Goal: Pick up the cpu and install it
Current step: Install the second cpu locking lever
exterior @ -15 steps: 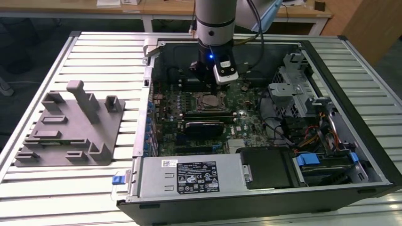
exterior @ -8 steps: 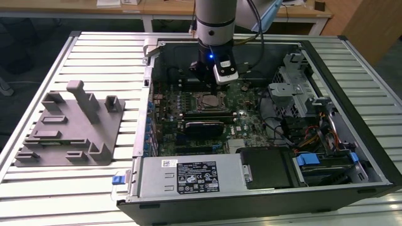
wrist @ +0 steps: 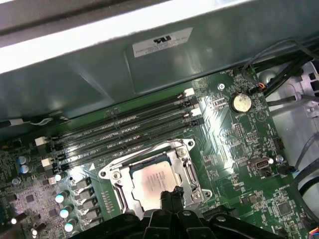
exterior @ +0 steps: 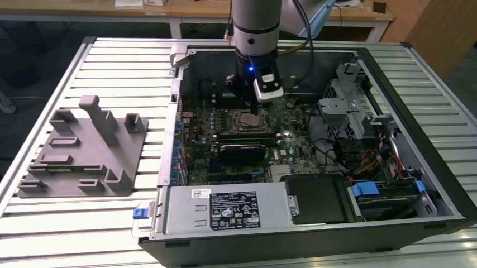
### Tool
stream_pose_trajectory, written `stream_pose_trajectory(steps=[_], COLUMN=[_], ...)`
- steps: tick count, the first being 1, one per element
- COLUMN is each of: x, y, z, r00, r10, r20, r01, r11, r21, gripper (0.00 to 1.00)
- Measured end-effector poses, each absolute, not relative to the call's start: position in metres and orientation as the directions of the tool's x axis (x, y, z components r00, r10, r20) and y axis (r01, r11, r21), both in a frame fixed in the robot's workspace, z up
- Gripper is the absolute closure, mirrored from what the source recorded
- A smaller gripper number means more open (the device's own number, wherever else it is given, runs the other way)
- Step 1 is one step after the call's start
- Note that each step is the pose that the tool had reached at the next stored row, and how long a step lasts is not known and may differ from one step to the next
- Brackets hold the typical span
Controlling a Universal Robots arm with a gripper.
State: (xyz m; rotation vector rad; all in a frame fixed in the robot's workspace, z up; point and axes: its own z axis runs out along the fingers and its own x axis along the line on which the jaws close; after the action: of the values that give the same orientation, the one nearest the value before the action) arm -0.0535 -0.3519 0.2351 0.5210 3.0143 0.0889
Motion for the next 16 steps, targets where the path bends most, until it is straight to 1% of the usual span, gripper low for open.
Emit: stream_pose_trajectory(steps=[16], x=[-0.053], y=[-0.364], z=[0.235], r00=[-0.939], r10=[0.337], r20=[-0.07], r01=[0.332], r11=[0.941], r21=[0.071], gripper=[0.89])
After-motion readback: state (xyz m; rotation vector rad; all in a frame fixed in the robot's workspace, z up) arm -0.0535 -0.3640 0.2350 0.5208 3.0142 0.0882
